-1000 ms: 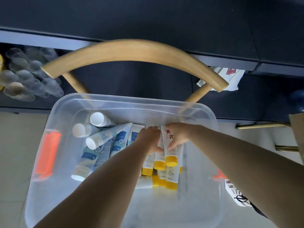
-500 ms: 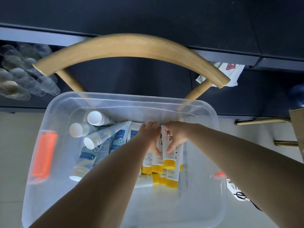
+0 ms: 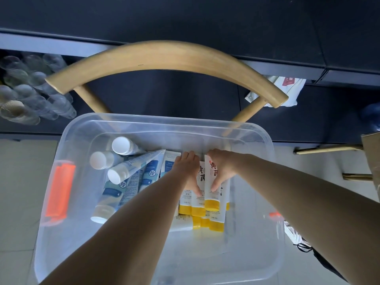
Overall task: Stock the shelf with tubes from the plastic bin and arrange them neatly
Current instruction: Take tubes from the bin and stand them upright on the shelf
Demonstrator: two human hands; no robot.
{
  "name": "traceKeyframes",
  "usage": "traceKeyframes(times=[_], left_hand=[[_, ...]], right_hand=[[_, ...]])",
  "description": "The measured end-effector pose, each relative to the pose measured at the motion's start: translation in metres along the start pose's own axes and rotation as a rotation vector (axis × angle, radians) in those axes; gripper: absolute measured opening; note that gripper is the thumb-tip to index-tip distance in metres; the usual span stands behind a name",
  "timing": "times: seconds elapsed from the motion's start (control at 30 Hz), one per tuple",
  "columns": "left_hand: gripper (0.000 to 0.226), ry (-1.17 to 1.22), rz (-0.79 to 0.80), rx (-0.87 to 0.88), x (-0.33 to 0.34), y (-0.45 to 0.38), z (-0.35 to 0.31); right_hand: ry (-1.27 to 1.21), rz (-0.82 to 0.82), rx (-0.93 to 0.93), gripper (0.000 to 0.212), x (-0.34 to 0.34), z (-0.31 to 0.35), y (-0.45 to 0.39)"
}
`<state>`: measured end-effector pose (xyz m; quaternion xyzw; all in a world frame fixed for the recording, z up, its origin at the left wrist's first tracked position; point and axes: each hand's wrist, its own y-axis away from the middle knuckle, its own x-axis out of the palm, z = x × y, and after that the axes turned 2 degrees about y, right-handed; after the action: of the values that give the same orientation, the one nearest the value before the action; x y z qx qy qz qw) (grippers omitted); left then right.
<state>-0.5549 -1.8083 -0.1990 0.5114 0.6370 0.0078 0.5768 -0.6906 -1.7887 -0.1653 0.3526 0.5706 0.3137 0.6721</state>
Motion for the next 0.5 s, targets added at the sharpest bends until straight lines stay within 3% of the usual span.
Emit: traceKeyframes(times=[0.2, 0.33, 0.5], left_hand=[[0.077, 0.668, -0.006, -0.175, 0.000, 0.013, 0.005], [0.051, 0.696, -0.033, -0.179, -0.007, 0.019, 0.014], [0.033, 0.640, -0.066, -0.155, -0.017, 0.046, 0.020]], right_hand=[[-0.138, -0.010, -0.013, 0.072, -0.002, -0.008, 0.005], [-0.249, -0.010, -0.001, 0.033, -0.008, -0.009, 0.012], [-0.371, -0.052, 0.025, 0.013, -0.013, -0.005, 0.044]])
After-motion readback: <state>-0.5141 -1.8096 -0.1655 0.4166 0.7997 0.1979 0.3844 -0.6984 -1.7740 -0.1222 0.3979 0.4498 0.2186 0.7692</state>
